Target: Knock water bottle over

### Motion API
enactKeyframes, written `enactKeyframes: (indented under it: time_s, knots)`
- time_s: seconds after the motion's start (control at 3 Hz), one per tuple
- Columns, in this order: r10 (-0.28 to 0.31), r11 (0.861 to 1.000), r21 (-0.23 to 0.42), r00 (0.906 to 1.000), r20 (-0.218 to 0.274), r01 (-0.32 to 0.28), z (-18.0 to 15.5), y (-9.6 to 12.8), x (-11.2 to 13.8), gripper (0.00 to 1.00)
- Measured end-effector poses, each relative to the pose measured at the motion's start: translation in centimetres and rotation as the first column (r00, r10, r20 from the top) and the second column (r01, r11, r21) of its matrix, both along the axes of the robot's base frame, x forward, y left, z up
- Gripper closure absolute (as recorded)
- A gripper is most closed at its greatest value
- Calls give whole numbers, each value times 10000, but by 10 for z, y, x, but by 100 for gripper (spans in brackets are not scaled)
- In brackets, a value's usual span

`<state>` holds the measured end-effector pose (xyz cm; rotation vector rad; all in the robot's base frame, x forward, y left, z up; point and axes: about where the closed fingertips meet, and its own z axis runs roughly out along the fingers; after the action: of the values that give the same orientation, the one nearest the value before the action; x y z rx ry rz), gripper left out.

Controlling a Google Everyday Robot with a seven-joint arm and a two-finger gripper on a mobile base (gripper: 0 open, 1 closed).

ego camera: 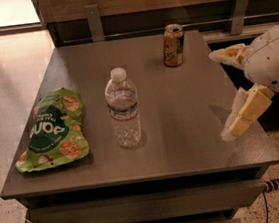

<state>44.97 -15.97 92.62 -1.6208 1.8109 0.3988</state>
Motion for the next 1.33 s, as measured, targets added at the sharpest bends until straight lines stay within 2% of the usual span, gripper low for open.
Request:
enactKeyframes:
  time_s: [0.33, 0.67, 1.0, 1.33]
  knots:
    - [791, 9738, 2171, 9960, -426, -680, -9, 29, 0, 0]
    - [1385, 9043, 4177, 9861, -915, -883, -9, 48, 1, 0]
    - [1575, 8724, 4807, 9820, -1040, -890, -5, 54, 2, 0]
    - [1572, 8747, 4762, 9822, -1030, -900, -5, 54, 2, 0]
